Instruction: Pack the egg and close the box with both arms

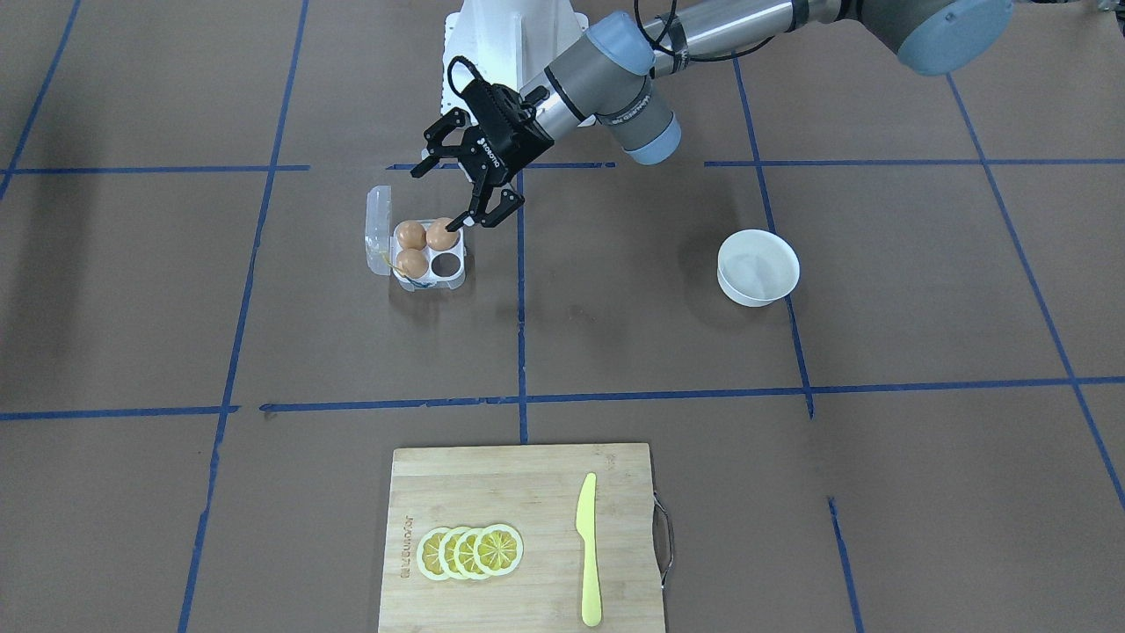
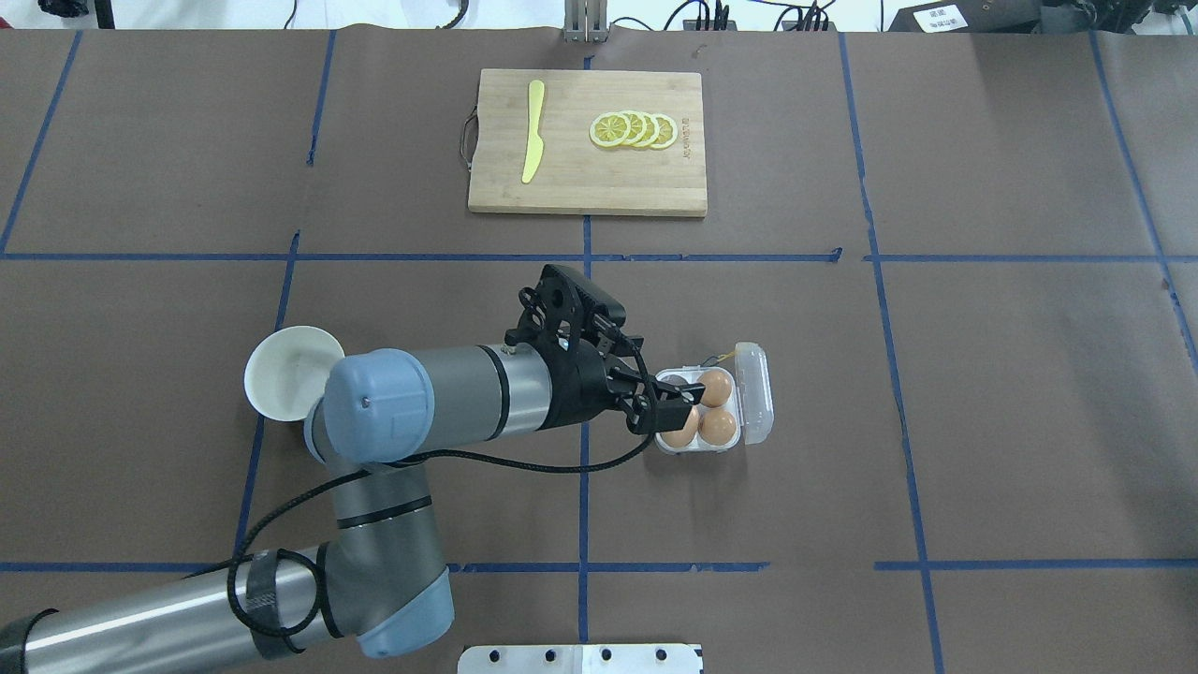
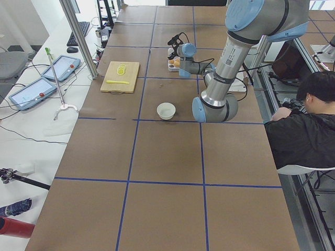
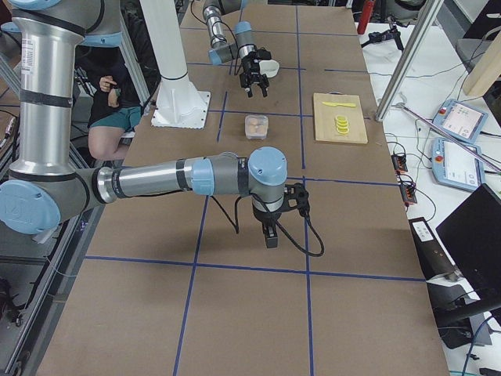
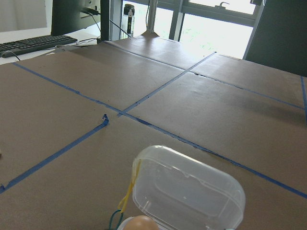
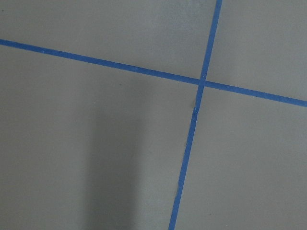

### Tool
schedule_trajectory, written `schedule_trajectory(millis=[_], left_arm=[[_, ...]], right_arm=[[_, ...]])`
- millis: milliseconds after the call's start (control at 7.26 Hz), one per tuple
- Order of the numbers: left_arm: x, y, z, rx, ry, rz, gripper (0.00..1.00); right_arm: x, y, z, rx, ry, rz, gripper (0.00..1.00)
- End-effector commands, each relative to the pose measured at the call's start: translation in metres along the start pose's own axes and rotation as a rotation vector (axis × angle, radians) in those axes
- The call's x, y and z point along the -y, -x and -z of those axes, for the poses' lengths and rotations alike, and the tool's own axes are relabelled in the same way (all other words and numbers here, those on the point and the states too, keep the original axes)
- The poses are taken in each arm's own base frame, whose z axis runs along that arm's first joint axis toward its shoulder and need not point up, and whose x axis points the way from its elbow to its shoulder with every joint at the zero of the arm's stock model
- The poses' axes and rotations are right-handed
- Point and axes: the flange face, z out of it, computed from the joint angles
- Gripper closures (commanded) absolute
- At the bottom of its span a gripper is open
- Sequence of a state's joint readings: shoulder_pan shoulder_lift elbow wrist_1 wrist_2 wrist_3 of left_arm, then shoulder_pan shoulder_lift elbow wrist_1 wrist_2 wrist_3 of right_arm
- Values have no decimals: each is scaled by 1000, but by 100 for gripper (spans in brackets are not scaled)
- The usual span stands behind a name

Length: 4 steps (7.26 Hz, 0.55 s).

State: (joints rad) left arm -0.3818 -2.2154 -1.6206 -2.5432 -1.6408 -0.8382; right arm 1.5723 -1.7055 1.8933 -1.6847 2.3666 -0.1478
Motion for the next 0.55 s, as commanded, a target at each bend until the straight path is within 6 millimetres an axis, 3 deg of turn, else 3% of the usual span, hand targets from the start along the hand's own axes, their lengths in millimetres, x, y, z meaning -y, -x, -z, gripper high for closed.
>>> schedule_trajectory(millis=[0,138,276,413], left_arm=[[41,41,54,207,165,94,0],[77,79,82,369,207,94,0],[98,104,109,492,264,45,0],[134,138,152,604,290,-21,0]], right_arm=[[3,2,3,1,-7,4,0],[3,2,3,1,-7,4,0],[3,3,3,2,-7,4,0],[3,3,3,5,-7,3,0]])
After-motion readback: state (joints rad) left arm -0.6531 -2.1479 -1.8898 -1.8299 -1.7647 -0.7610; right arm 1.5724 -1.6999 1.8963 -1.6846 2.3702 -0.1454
